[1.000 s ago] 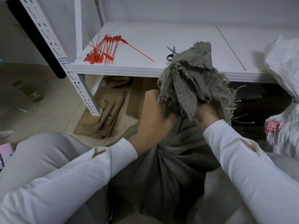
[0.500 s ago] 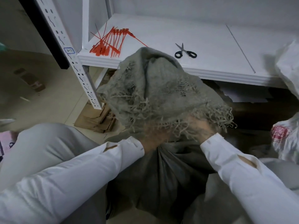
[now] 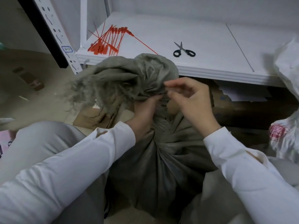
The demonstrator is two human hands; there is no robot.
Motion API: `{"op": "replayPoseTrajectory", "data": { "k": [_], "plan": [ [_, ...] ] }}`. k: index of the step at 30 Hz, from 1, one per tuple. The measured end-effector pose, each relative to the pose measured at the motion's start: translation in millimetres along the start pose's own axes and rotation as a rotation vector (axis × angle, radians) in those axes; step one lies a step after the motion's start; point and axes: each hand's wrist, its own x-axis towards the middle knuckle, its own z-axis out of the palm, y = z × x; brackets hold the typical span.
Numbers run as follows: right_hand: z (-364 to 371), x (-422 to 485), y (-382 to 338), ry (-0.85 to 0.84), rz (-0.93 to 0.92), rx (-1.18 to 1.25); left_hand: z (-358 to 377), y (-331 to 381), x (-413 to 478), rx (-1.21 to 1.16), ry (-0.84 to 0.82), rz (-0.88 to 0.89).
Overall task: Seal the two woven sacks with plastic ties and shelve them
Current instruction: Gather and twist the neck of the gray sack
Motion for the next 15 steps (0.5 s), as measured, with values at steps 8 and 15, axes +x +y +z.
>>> {"op": "replayPoseTrajectory", "data": {
  "k": [8,15],
  "plan": [
    [-17.4,9.2,36.3,-0.198,0.408,-0.181,-8.5,-0.1,8.7,-0.126,-0.105,-0.214],
    [-9.8,2.9,45.1,-0.394,0.482,-0.114,-11.0,7.7,6.0,0.007,-0.26,-0.209]
  ]
}}
